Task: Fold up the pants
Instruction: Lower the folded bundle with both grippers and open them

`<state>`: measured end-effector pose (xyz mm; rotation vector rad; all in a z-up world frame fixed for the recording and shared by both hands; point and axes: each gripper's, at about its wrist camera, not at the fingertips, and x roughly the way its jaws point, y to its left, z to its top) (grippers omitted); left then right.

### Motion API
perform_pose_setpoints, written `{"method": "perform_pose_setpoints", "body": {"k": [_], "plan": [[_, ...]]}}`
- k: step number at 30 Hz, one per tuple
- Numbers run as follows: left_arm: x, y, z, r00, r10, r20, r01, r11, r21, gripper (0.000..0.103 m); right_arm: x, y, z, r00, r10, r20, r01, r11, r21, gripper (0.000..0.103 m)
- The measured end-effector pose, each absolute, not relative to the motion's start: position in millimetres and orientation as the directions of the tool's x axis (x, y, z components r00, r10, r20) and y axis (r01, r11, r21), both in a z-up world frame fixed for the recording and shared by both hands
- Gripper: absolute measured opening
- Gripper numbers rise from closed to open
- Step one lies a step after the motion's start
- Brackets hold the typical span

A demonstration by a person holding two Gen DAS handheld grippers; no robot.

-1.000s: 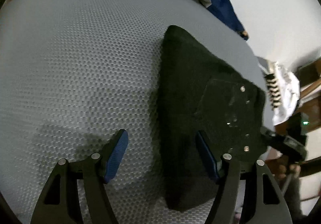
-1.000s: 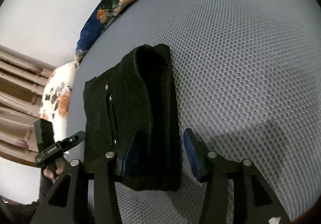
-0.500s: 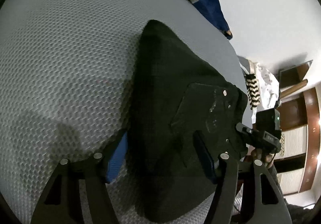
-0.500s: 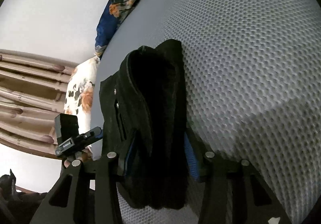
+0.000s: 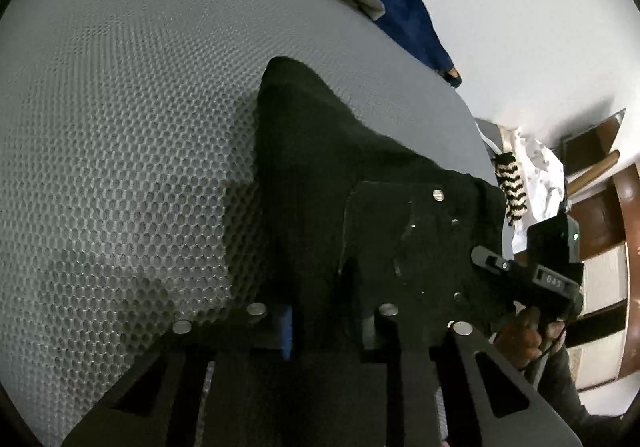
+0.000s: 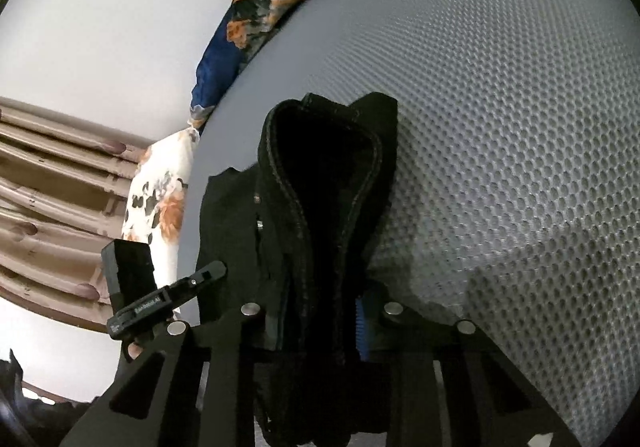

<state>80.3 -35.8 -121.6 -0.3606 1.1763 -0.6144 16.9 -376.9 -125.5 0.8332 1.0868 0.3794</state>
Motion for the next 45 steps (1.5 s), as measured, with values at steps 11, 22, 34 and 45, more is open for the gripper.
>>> {"method": "perform_pose_setpoints", "body": {"k": [11, 22, 34, 45], "plan": [[95.2, -9.7, -90.4, 0.322, -0.611, -0.723, 0.277, 0.791, -0.545, 0.014, 51.7, -347.2, -99.8, 0.446, 0.639, -0.627, 0.070, 0.674, 0.735, 0.023], [163.9, 8.6, -68.5, 0.419, -0.539, -0.731, 0.263, 0.842, -0.470, 0.014, 143.9, -314.8, -86.7, 0.447, 0.641, -0.624, 0.021, 0.690, 0.724, 0.022], [205.4, 12.9, -97.6, 0.428, -0.448, -0.785, 0.232, 0.894, -0.384, 0.018, 172.8, -290.6, -105.6, 0.443, 0.447, -0.777, 0.034, 0.858, 0.513, 0.026], [182.1, 14.0, -112.9, 0.461, -0.327, -0.825, 0.177, 0.945, -0.276, 0.051, 154.1, -274.1, -106.6, 0.460, 0.216, -0.861, 0.045, 0.963, 0.266, 0.043]]}}
